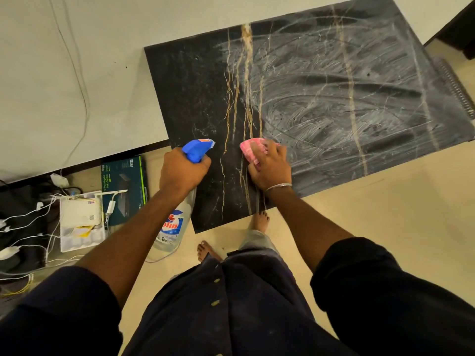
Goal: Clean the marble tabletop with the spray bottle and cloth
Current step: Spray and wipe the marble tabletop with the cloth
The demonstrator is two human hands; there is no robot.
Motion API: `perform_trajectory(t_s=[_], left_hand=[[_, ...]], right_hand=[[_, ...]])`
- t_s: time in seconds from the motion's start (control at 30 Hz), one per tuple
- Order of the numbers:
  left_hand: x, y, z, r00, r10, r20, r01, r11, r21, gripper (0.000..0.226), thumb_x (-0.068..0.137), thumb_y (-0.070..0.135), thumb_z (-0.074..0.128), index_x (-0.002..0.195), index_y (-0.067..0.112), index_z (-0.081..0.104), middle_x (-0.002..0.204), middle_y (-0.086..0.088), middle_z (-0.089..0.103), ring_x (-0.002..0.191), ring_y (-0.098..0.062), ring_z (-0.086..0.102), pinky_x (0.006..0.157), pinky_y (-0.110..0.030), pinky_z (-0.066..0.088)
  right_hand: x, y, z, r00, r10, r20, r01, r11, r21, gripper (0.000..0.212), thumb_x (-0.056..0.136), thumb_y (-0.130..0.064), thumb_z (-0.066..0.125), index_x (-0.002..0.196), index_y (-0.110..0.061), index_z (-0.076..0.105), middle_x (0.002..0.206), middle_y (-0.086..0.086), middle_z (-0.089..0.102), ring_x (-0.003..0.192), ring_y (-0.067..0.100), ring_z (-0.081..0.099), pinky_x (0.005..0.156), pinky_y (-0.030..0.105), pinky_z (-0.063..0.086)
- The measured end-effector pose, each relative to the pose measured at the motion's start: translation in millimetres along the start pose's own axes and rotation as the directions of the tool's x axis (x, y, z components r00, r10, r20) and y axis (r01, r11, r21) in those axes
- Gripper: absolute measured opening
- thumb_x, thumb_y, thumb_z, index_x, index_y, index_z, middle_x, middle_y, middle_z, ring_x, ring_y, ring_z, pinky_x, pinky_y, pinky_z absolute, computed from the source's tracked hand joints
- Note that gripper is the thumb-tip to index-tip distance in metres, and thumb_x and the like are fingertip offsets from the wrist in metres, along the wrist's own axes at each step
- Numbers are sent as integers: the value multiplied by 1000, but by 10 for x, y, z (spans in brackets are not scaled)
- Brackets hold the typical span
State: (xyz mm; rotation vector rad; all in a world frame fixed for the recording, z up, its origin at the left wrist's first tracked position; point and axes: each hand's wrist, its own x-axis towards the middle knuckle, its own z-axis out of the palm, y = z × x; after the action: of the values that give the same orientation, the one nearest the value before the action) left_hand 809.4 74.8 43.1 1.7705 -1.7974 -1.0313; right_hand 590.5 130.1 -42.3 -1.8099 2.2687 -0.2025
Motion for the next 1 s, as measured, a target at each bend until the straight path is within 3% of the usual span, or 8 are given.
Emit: perform_trajectory(t_s=[0.17, 0.2, 0.3, 0.47, 0.63, 0.8, 0.9, 1.0], left_hand=[[112, 84, 25, 1000, -18, -15, 18, 1000, 8, 19, 85, 28, 66, 87, 11, 59, 69, -9, 57, 61, -18, 55, 61, -29, 48], [123, 105, 34, 1000, -18, -18, 19, 1000, 8, 17, 85, 27, 66, 85, 12, 58, 67, -7, 55, 59, -16, 53, 60, -27, 47], [170, 173, 68, 999, -36, -41, 37, 998, 42, 18, 84, 27, 67, 82, 12, 58, 64, -6, 54, 57, -16, 51, 58, -27, 45], [249, 275, 110, 992, -100, -80, 102, 995, 19, 14, 86, 20, 67, 83, 12, 55, 63, -2, 49, 55, -12, 47, 55, -20, 40], [377, 343, 131, 982, -161, -95, 162, 987, 8, 15, 86, 22, 68, 86, 12, 56, 64, -3, 50, 56, -13, 49, 54, -18, 41], [474, 403, 193, 980, -171, -97, 171, 985, -13, 21, 84, 25, 68, 91, 6, 60, 66, -5, 54, 58, -15, 52, 57, -26, 47], [542, 423, 229, 982, -165, -92, 164, 986, -14, 20, 81, 26, 69, 86, 8, 62, 67, -9, 57, 59, -18, 54, 60, -35, 51], [615, 448, 218, 988, -134, -83, 132, 991, -28, 14, 82, 23, 68, 77, 14, 59, 62, -6, 55, 57, -18, 52, 61, -35, 50]], right_hand=[[187, -272, 50, 952, 307, -24, -306, 952, 29, 63, 91, -42, 49, 150, -22, 36, 151, 18, 34, 131, 45, 32, 101, 52, 43], [179, -409, 79, 961, 275, -23, -274, 961, 29, 63, 91, -43, 50, 150, -22, 35, 151, 18, 35, 131, 45, 32, 101, 52, 44], [153, -691, 156, 998, -56, 35, 54, 998, 41, 64, 88, -42, 55, 147, -25, 38, 147, 14, 40, 129, 40, 36, 99, 49, 48], [294, -331, 101, 905, -411, 110, 416, 909, -19, 62, 87, -48, 56, 145, -28, 44, 143, 11, 44, 126, 35, 41, 91, 47, 51], [607, 271, -96, 990, -141, 8, 141, 990, -19, 59, 86, -44, 56, 142, -24, 47, 140, 14, 45, 121, 39, 41, 92, 50, 51], [576, -25, -17, 999, 44, -25, -44, 999, -4, 63, 85, -39, 56, 144, -20, 43, 142, 18, 43, 123, 44, 41, 91, 52, 48], [513, -326, 88, 987, -159, 30, 159, 987, 14, 63, 85, -41, 57, 144, -22, 43, 141, 16, 43, 122, 42, 42, 91, 51, 50], [556, -377, 107, 905, -418, 83, 421, 907, -17, 61, 85, -45, 58, 142, -25, 46, 140, 13, 46, 120, 38, 43, 91, 49, 50]])
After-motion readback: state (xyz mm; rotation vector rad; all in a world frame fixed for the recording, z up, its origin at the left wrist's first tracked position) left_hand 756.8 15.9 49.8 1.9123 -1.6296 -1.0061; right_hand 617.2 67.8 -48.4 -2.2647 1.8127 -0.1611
